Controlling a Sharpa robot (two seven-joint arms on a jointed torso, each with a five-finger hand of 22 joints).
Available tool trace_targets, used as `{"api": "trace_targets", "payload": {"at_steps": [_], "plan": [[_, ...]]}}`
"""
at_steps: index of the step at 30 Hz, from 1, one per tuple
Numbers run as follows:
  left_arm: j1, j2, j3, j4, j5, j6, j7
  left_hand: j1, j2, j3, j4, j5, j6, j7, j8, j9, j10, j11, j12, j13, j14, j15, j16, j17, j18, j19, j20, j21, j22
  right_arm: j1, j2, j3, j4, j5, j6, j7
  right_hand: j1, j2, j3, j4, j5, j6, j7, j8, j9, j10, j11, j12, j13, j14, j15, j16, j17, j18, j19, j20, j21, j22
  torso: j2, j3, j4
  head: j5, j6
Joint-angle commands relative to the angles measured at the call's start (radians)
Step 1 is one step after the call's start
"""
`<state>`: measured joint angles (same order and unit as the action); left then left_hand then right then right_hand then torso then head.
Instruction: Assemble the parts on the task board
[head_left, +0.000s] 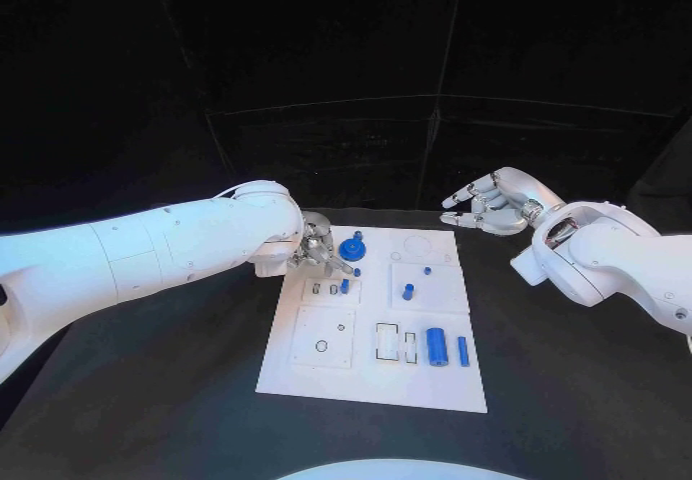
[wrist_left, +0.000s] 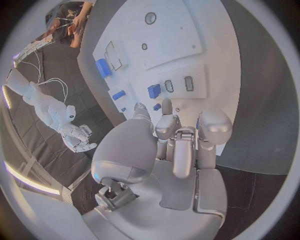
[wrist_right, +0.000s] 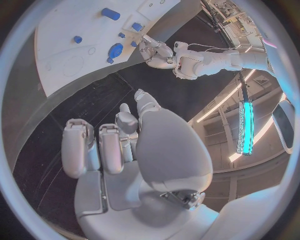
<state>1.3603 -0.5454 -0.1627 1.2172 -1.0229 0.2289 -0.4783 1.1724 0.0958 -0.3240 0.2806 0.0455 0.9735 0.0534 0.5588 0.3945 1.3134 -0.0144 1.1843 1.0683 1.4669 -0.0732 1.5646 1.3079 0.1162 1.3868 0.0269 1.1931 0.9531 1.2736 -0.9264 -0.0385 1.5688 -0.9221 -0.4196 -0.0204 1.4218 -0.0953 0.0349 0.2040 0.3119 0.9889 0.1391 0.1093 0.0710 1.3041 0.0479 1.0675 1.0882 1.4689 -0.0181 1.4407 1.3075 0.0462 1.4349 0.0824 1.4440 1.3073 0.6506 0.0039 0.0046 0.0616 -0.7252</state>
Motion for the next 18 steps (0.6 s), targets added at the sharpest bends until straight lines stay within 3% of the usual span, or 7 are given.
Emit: {"api": "trace_targets", "payload": {"at_steps": [1,9,18], "plan": [[0.003,0.018,-0.004,-0.016,-0.030,0.037,-0.023,0.003,-0.005,-0.003,0.002,0.002,-0.009,0.002,0.005,0.001,0.000,-0.002,0.007,0.002,0.104,-0.006,0.006,0.263,-0.011,-0.009,0.000,0.005,0.007,0.003,0.002,0.001,-0.002,-0.001,-0.005,-0.020,-0.013,0.001,-0.007,0.000,0.008,-0.006,0.000,0.005,-0.001,-0.005,0.002,-0.006,-0.001,0.051,-0.007,-0.005,0.022,0.013,-0.007,0.000,-0.003,0.000,0.002,-0.0023,0.0001,-0.001,-0.001],[0.003,0.058,-0.015,-0.045,-0.032,0.056,-0.027,0.008,-0.007,-0.007,0.002,0.002,-0.016,0.002,0.010,0.006,-0.002,-0.002,0.010,0.005,0.104,-0.006,0.006,0.263,-0.011,-0.011,0.000,0.014,0.017,0.003,0.006,0.001,-0.006,-0.007,0.002,-0.032,-0.026,-0.003,-0.024,0.005,0.040,-0.008,-0.001,0.008,-0.002,-0.003,0.001,-0.004,0.000,0.053,-0.008,-0.003,0.027,0.013,-0.006,0.000,-0.004,0.000,0.004,-0.0028,-0.0030,0.003,-0.003],[0.003,0.077,-0.018,-0.060,-0.034,0.078,-0.030,0.013,-0.007,-0.008,0.000,0.002,-0.020,0.003,0.013,0.008,-0.002,-0.002,0.012,0.007,0.104,-0.006,0.006,0.263,-0.011,-0.013,0.001,0.017,0.019,0.003,0.012,0.001,-0.011,-0.010,0.006,-0.038,-0.026,-0.001,-0.027,0.006,0.049,-0.009,-0.001,0.009,-0.002,-0.004,0.001,-0.004,-0.002,0.053,-0.008,-0.004,0.026,0.013,-0.006,0.000,-0.005,-0.001,0.004,-0.0031,-0.0034,0.002,-0.008]]}}
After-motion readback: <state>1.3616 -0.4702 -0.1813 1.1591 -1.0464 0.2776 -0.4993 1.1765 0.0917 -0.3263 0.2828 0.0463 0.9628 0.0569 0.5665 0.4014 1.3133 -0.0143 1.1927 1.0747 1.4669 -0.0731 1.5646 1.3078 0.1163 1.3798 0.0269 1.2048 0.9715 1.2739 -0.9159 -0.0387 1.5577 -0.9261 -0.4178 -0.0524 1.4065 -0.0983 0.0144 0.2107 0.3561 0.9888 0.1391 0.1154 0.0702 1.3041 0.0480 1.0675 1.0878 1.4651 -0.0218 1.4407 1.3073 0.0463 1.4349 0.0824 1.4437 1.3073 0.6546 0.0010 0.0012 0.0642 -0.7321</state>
